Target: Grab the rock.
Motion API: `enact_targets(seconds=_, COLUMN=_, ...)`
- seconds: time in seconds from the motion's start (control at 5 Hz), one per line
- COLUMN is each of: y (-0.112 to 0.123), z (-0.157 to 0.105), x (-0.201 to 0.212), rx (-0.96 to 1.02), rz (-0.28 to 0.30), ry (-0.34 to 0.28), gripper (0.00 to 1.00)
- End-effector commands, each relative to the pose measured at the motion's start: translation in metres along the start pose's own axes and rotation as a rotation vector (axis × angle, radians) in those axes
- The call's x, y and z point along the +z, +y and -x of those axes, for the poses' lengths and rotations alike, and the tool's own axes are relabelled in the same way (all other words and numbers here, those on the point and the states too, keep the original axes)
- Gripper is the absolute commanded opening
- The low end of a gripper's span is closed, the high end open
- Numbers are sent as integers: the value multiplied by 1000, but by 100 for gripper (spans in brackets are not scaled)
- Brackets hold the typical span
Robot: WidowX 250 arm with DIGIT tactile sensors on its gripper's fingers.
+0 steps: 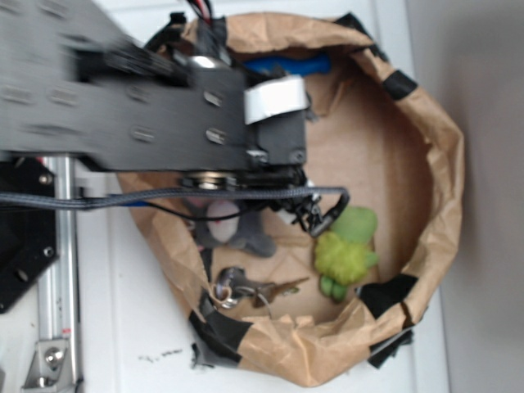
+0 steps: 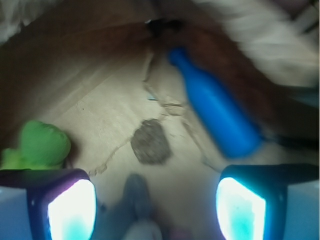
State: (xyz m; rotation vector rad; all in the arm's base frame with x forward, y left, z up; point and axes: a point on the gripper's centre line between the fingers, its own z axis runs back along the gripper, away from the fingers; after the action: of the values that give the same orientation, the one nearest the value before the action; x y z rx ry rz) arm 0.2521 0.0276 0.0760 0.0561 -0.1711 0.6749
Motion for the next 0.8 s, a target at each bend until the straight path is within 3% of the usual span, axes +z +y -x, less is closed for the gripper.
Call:
enact_targets(seconds=0.0, y=16, z=-18, x=-36, rx=-32, rz=67, ry=28, gripper=100)
enact_targets(seconds=0.2, y=17, z=-18, x=-41, rx=-34, rz=49, ry=24, gripper=100)
enact_targets(seconds=0.6, y=3, z=-8, x=-61, rx=-62, rz=-6, ry=-56, gripper=100)
